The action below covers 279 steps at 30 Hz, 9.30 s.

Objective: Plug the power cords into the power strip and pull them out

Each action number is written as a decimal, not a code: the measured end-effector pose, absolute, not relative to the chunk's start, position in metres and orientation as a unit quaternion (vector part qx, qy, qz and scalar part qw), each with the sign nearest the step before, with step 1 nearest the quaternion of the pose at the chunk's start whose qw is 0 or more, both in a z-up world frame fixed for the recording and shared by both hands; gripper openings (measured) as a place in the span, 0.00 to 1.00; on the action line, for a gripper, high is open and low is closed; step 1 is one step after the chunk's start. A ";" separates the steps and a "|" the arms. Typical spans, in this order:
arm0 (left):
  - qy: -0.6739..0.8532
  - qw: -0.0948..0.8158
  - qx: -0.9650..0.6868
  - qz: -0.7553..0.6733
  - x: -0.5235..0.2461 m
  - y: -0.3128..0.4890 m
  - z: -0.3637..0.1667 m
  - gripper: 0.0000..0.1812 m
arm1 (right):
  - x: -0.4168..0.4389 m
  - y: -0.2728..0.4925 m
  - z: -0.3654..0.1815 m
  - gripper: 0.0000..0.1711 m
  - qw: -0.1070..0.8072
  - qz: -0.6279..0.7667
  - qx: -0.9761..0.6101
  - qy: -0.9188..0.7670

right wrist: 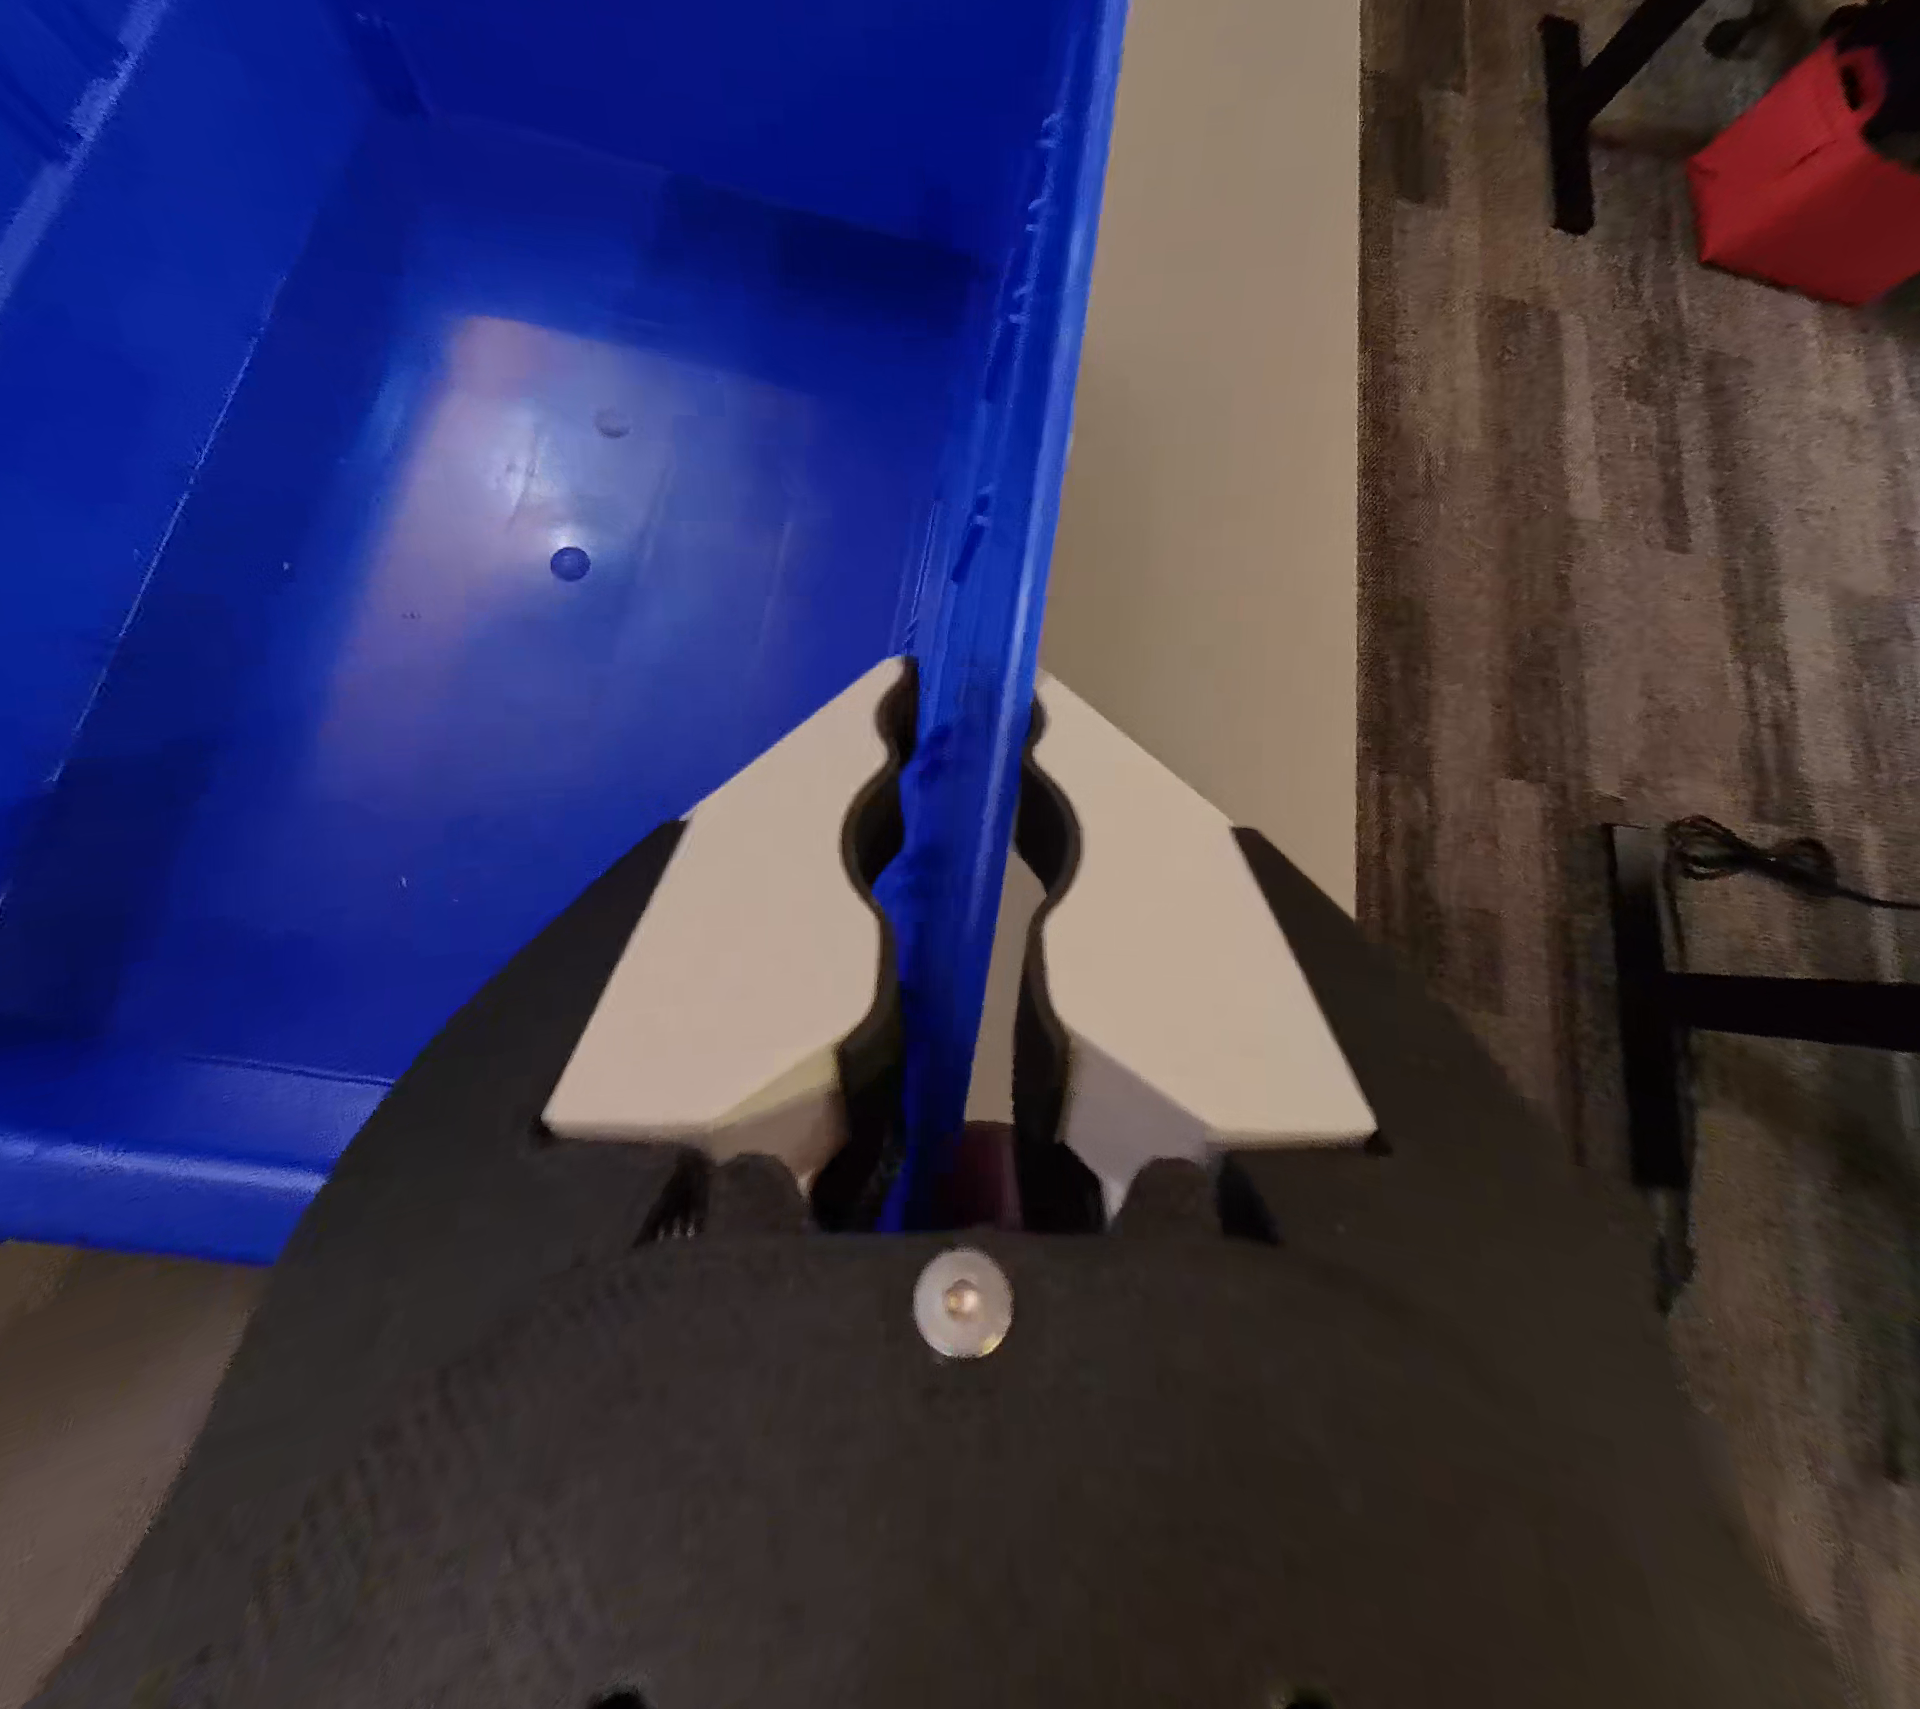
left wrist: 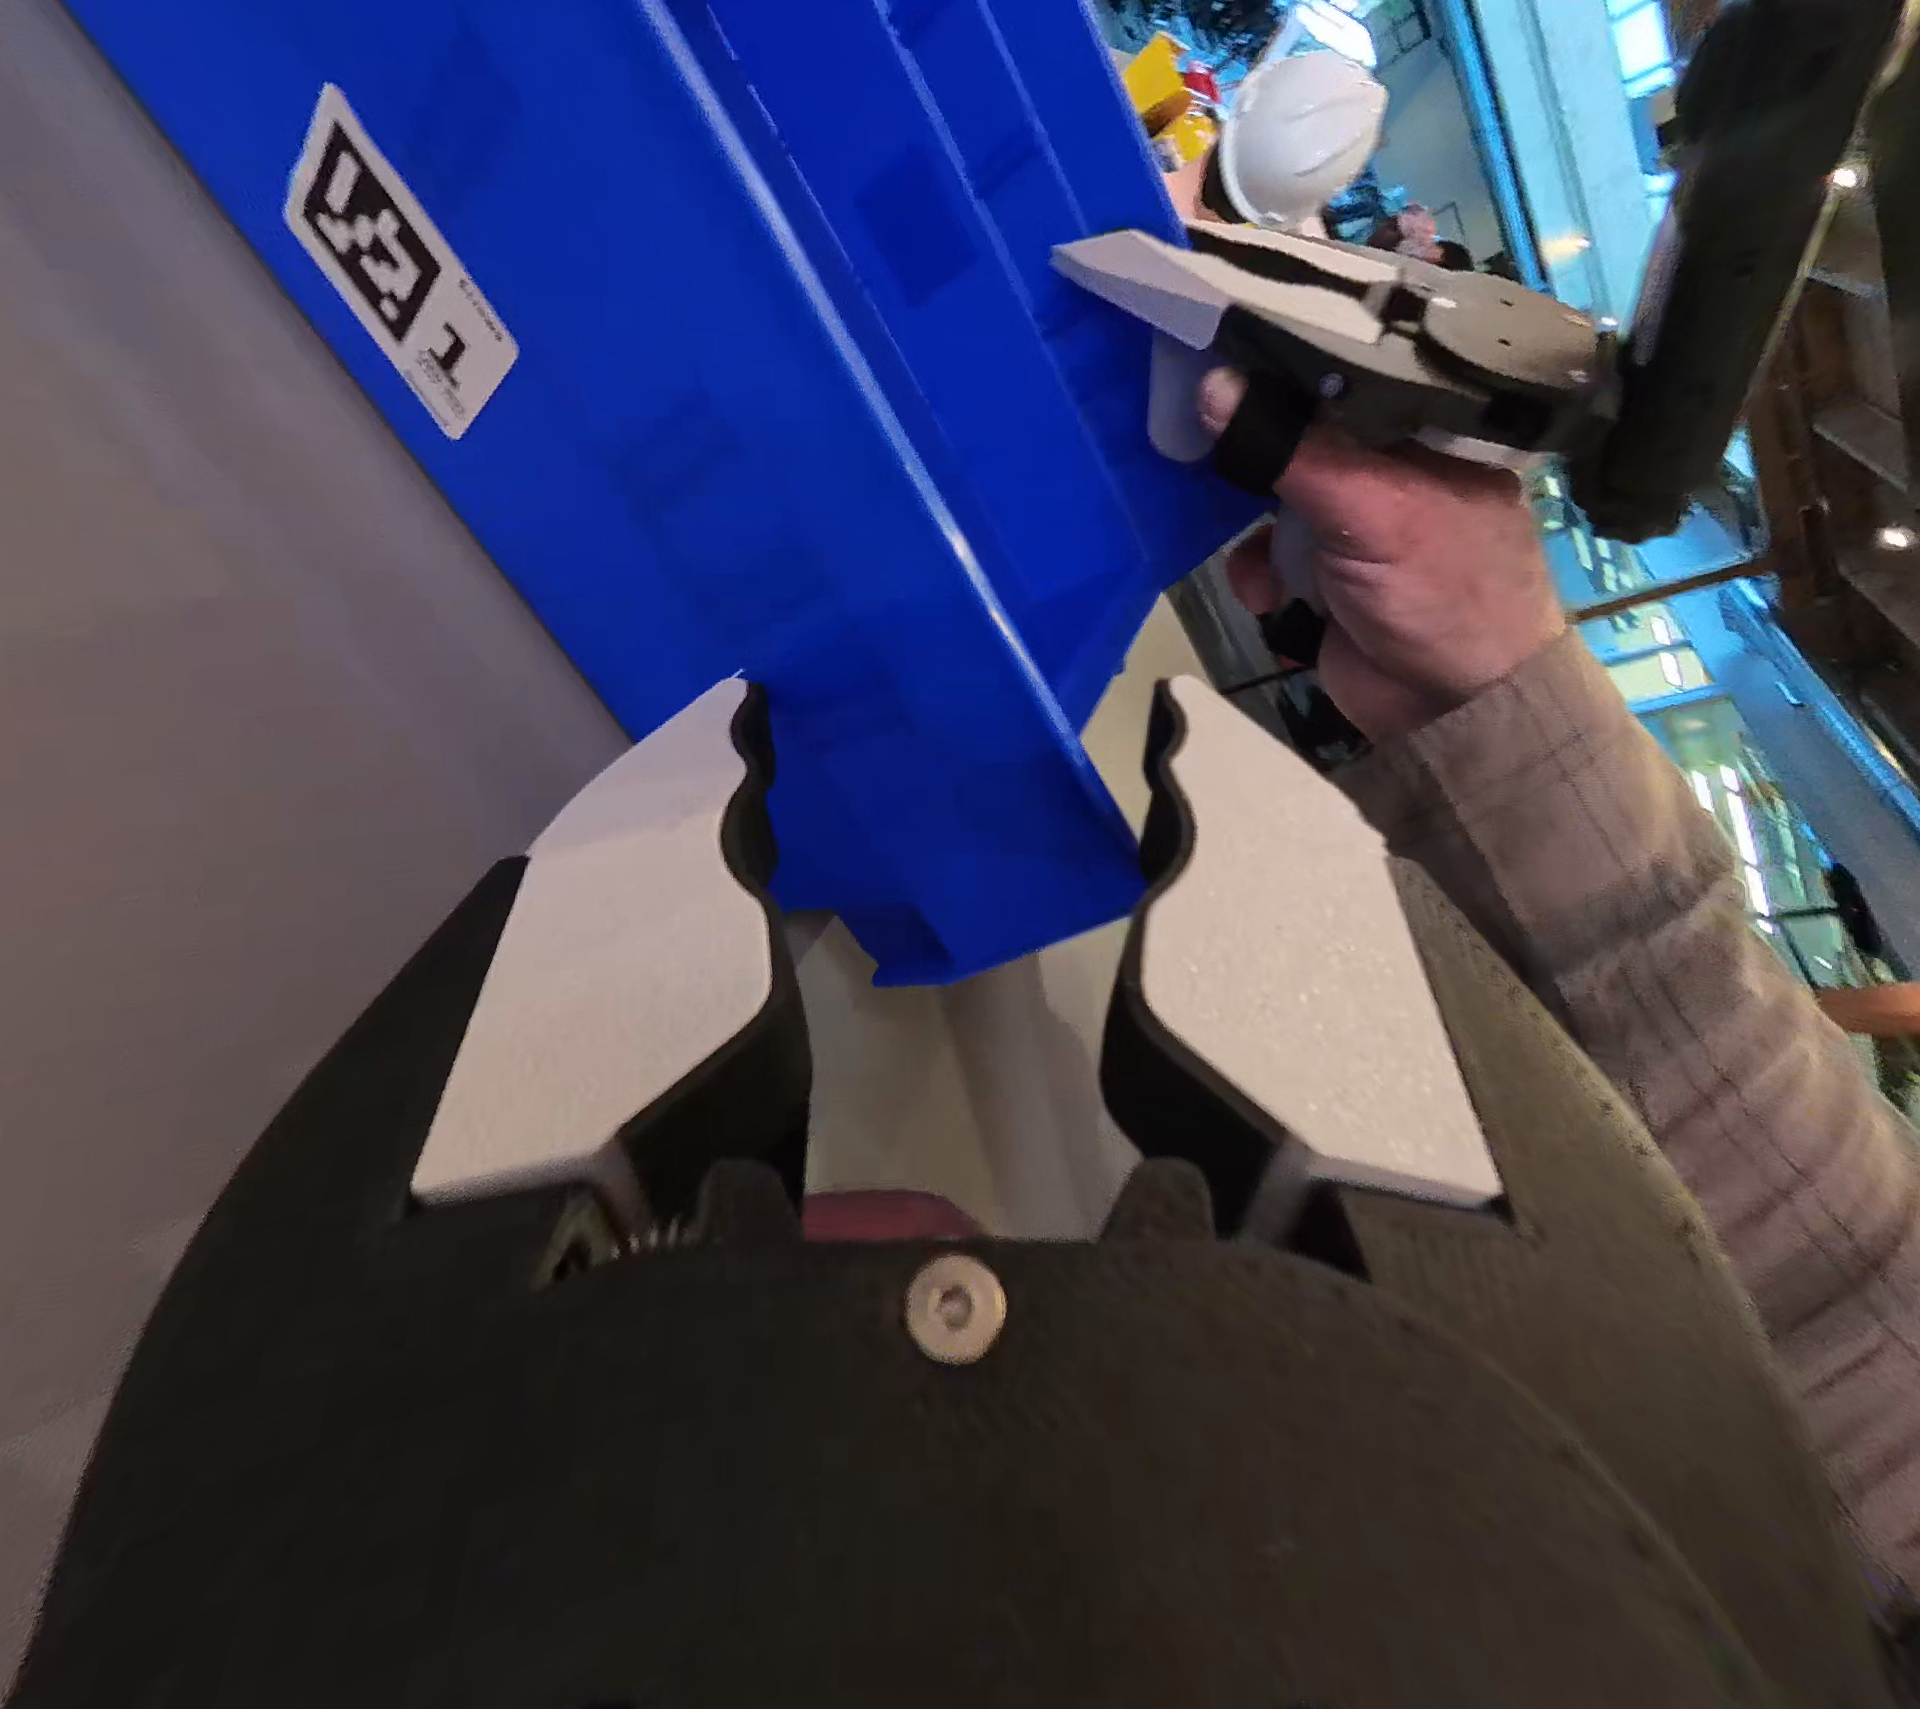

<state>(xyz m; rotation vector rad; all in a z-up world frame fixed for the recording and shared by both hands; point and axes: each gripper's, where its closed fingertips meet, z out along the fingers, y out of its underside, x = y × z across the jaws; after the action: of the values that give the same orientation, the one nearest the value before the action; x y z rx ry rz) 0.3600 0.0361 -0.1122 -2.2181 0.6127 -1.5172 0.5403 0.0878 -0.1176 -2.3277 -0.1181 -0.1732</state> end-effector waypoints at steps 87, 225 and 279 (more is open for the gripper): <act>0.277 0.413 -0.789 -0.361 -0.032 0.040 -0.093 0.56 | 0.549 -0.132 -0.150 0.88 0.456 -0.155 -0.875 0.055; 0.257 0.608 -0.749 -0.056 -0.197 0.057 0.065 0.42 | 0.398 -0.023 0.079 0.83 0.546 -0.039 -0.829 -0.116; 0.576 0.500 -0.637 -0.111 -0.039 0.097 0.159 0.25 | 0.091 0.078 0.163 0.56 0.630 0.239 -0.561 -0.481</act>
<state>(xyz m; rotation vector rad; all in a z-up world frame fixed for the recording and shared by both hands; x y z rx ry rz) -0.0392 0.0971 0.1586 -1.5408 1.3940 -0.2681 0.0914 0.0785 0.1629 -1.2845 -1.1027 0.5475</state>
